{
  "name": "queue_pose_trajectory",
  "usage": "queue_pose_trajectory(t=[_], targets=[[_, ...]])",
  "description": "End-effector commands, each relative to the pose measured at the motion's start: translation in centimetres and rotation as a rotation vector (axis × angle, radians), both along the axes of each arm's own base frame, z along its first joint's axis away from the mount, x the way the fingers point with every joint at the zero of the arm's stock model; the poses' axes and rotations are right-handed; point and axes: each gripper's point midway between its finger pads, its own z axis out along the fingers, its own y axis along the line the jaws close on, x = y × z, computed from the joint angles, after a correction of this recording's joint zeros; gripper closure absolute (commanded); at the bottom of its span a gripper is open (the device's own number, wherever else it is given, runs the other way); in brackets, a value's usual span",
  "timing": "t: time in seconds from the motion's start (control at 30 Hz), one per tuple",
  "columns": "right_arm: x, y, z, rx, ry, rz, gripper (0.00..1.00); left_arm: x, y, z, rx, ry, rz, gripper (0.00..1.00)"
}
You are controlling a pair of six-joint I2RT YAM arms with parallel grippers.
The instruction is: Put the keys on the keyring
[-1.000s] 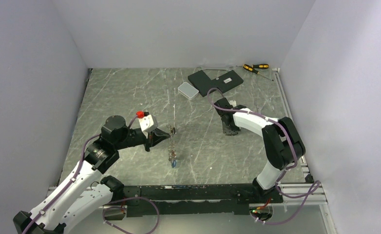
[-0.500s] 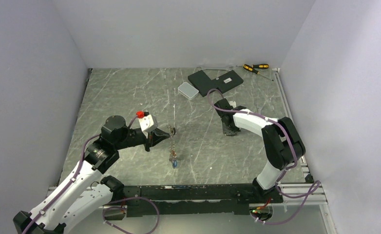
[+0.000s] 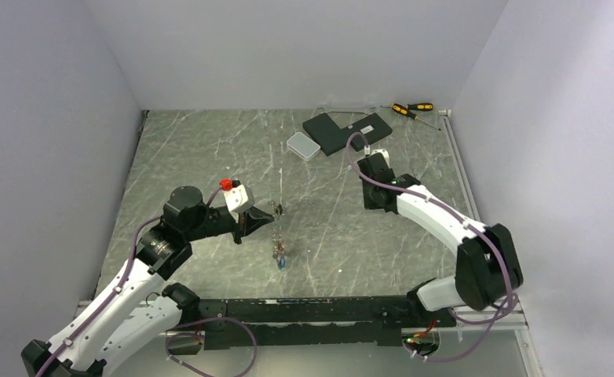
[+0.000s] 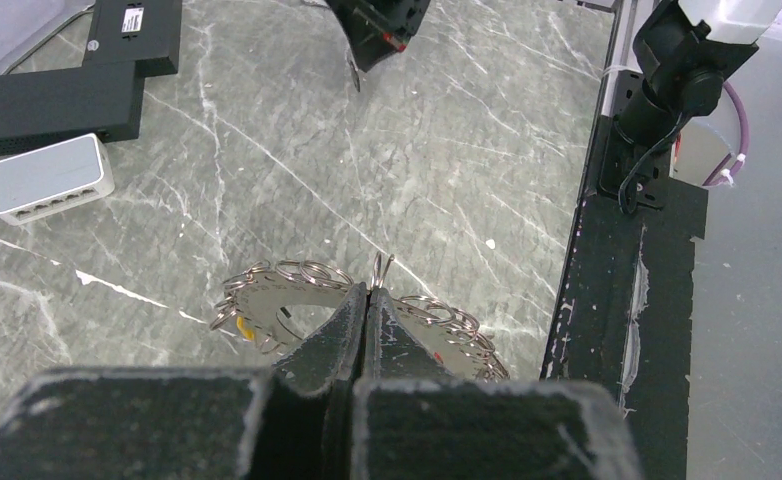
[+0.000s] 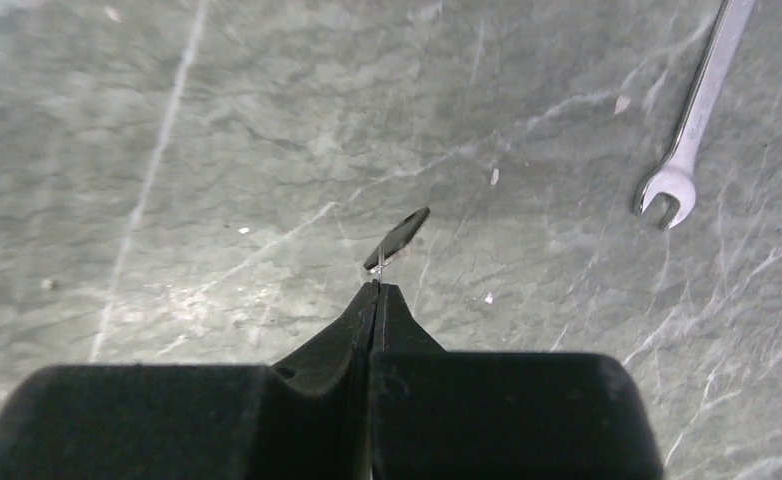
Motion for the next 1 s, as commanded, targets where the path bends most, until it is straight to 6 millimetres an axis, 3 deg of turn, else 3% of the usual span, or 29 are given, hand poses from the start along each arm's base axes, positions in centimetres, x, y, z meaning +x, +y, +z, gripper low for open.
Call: queue_pose_trajectory(t=[0.0,0.43,0.57,0.83,0.97], targets=[[0.8,1.5,3.5,0.072,-0.124,0.085,1.00,0.2,-0.2,3.1,-0.039,-0.100,-0.009,1.00],[-1.3,7.6,10.6,0.247,-0.303,0.431,1.00,0.1,-0.2,3.0,-0.034,-0.100,-0.019,1.00],[-2.8,9.6,11.9,0.283,-0.322,0.553,1.00,0.1,-0.3,3.0,-0.034,-0.101,-0.026,1.00],[-7.6,14.6,14.5,0.460,-0.357,0.875,1.00,-0.4,-0.6,3.0,-0.040,-0.100,-0.061,1.00],[-9.4,15.9,15.3,0.508,-0.361,0.968,1.00,-0.7,-0.8,3.0,-0.045,-0.098,-0.086,1.00]])
